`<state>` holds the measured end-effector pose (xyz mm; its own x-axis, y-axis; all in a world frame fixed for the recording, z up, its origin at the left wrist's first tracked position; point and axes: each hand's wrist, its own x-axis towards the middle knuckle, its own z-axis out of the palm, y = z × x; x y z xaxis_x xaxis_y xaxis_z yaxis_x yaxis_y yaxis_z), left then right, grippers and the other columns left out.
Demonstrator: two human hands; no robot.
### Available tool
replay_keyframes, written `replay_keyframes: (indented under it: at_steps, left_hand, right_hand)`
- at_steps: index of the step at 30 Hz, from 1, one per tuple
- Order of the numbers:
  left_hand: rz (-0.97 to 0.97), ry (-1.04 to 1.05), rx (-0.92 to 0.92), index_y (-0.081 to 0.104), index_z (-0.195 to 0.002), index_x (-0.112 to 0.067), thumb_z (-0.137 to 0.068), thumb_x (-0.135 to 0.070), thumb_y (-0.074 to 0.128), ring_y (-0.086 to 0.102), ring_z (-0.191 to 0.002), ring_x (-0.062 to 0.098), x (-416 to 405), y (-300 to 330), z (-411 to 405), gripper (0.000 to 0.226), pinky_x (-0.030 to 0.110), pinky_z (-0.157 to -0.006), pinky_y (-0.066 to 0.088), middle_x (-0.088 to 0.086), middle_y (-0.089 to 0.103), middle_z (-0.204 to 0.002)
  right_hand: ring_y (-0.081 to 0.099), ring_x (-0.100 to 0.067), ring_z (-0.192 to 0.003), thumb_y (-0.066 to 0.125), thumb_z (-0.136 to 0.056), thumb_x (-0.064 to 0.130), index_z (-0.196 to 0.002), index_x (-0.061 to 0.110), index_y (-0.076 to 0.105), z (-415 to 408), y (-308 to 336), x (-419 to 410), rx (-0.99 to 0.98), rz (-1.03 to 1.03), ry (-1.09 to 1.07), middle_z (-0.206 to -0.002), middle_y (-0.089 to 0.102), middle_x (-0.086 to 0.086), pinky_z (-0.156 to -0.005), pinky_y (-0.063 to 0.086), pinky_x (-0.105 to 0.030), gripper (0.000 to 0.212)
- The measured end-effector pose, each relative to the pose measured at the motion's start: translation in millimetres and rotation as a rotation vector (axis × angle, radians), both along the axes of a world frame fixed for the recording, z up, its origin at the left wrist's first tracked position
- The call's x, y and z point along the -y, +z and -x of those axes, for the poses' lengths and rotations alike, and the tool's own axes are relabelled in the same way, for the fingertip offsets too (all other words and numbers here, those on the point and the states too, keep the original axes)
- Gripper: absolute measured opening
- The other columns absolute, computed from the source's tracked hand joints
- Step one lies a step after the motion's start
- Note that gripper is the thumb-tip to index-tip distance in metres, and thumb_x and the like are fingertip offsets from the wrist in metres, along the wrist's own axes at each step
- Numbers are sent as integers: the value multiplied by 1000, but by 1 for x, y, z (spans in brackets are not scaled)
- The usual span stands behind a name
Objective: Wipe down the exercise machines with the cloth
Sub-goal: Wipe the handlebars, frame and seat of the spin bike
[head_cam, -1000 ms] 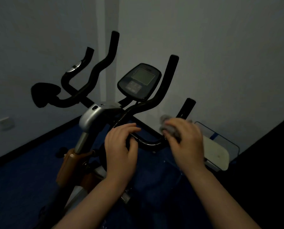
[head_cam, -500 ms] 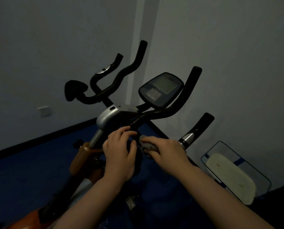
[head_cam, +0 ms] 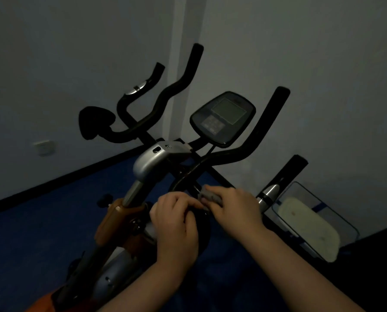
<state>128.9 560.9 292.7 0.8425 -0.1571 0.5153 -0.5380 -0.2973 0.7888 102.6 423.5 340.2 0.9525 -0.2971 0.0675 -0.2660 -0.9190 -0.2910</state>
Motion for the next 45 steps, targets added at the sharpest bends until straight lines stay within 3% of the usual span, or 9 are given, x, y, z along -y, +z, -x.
replay_keyframes:
  at_steps: [6,14,18,22,27,30,35,40,45]
  left_hand:
    - [-66,-25,25,65,-80,-24,-79,-12,47,52,-92,10,-1,2,-1,22,33,-83,34,-11,57,-89]
    - [-162,-46,1,64,-94,-31,-81,-22,49,45,-104,6,0,2,0,21,26,-91,22,-19,57,-99]
    - [-140,-47,9,64,-89,-31,-82,-23,49,44,-103,3,-1,3,1,18,20,-93,21,-20,56,-96]
    - [-125,1,-1,63,-83,-29,-81,-23,50,47,-98,5,1,3,1,14,20,-91,22,-17,58,-90]
    - [-191,36,-29,61,-80,-33,-80,-28,49,46,-94,5,4,10,2,13,22,-83,22,-20,57,-86]
    - [-251,66,-99,60,-81,-37,-85,-27,56,43,-95,1,14,22,6,11,27,-86,18,-21,56,-87]
    - [-335,-12,-75,61,-85,-36,-89,-27,57,45,-91,-3,38,38,3,11,24,-93,15,-21,58,-89]
    - [-462,20,-79,63,-80,-36,-89,-21,56,50,-95,5,42,26,-9,19,26,-88,16,-19,61,-87]
    - [-458,27,-88,64,-82,-38,-90,-18,58,48,-92,2,41,26,-7,22,25,-89,16,-18,62,-87]
  right_hand:
    - [63,-16,-98,57,-91,49,-125,43,59,-18,-5,-7,10,-120,-89,-106,70,5,-78,51,-32,34]
    - [64,-11,-95,58,-90,49,-113,40,67,-34,-4,-5,13,-274,-106,-99,71,9,-80,52,-33,25]
    - [63,-19,-98,51,-93,51,-119,43,62,-12,4,1,-84,-83,12,-105,70,4,-80,52,-37,29]
    - [62,-21,-98,48,-94,53,-113,33,66,-30,3,9,-115,-120,-6,-105,69,1,-80,51,-36,33]
    - [57,-21,-102,45,-99,35,-137,25,46,-3,-24,-3,79,70,148,-119,58,1,-71,46,-34,39]
    - [60,-20,-86,52,-87,19,-130,17,56,27,-35,21,278,222,338,-110,62,-1,-64,45,-32,44]
    - [59,-25,-94,61,-86,8,-118,10,66,49,-33,82,463,413,607,-112,65,-7,-83,45,-35,33]
    - [57,-24,-108,55,-85,11,-112,7,68,48,-7,144,627,293,307,-112,65,-6,-114,26,-40,30]
    - [54,-22,-117,58,-86,9,-116,6,66,61,-35,107,611,150,506,-118,64,-7,-113,30,-44,30]
